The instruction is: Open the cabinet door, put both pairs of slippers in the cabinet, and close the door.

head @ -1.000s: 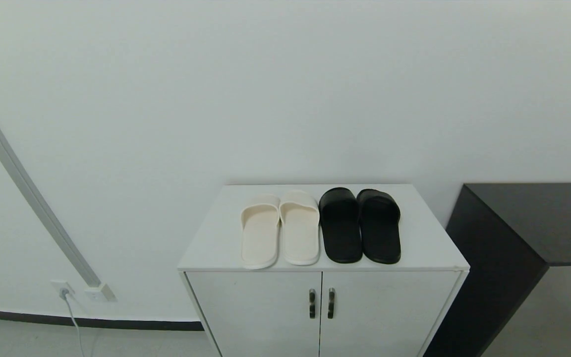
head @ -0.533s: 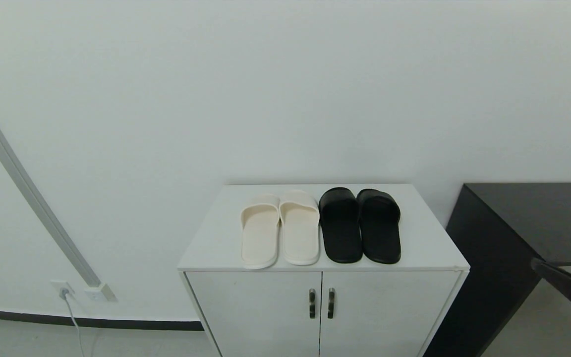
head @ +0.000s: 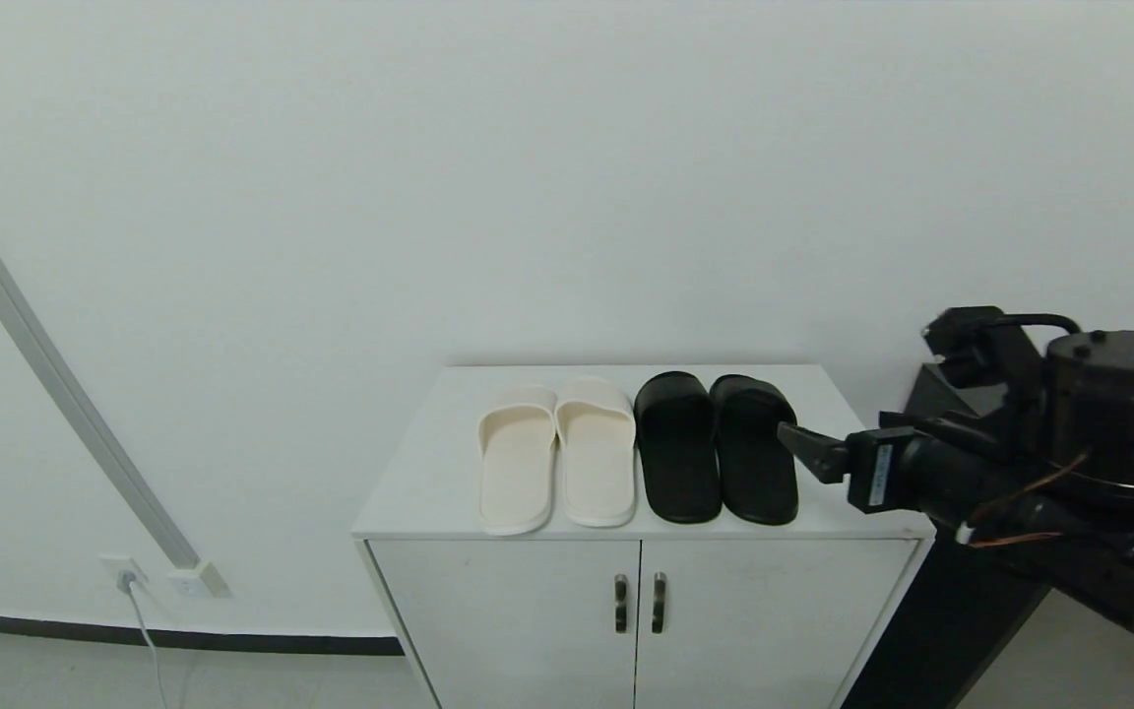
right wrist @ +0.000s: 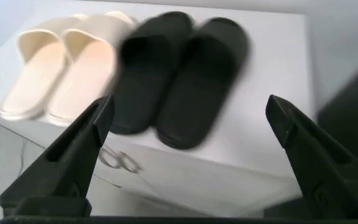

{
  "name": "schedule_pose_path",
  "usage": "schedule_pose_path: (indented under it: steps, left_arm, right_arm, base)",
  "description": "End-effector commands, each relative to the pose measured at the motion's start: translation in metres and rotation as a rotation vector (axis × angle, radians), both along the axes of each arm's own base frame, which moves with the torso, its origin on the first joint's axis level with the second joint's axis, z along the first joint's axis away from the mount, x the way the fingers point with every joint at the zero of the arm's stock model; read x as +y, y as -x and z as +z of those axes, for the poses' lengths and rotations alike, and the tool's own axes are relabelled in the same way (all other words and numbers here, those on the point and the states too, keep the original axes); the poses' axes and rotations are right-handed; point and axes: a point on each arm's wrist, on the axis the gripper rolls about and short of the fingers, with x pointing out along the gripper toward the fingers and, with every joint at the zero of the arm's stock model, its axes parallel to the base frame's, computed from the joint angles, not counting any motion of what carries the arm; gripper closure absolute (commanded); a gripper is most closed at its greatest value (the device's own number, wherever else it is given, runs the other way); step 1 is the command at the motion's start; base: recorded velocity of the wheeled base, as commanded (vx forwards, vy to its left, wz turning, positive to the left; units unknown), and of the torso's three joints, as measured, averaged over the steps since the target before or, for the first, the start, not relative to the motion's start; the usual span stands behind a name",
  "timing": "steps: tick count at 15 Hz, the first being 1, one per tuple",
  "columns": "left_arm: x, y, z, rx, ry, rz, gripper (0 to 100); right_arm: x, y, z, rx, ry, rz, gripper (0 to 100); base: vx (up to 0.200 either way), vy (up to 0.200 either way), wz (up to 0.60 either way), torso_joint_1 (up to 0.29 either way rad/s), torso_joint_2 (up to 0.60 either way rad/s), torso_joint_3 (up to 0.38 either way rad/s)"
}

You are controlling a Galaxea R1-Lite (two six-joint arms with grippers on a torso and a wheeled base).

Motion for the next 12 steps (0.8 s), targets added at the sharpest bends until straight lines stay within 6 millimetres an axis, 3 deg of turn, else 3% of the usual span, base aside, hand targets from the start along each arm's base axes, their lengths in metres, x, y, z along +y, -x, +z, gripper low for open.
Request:
schedule_pose_path:
  steps: [1, 5, 12]
  left_arm:
    - [0.0, 0.0, 0.0, 0.001, 0.0, -0.001, 100]
    - [0.0, 0.0, 0.0, 0.001, 0.0, -0.001, 100]
    - [0.0, 0.0, 0.0, 0.001, 0.0, 0.001, 100]
  right_arm:
    - [0.041, -0.02, -0.015, 0.032, 0.037, 0.025, 0]
    - [0.074, -0.063, -0.036, 0.036, 0.063, -0.115, 0]
    - [0.095, -0.102, -0.078, 0.081, 0.075, -0.226, 0]
  base:
    - [0.0, 0.0, 0.0, 0.0, 0.0, 0.0]
    - [0.0, 0.0, 0.0, 0.0, 0.0, 0.0]
    - [0.0, 0.0, 0.0, 0.0, 0.0, 0.0]
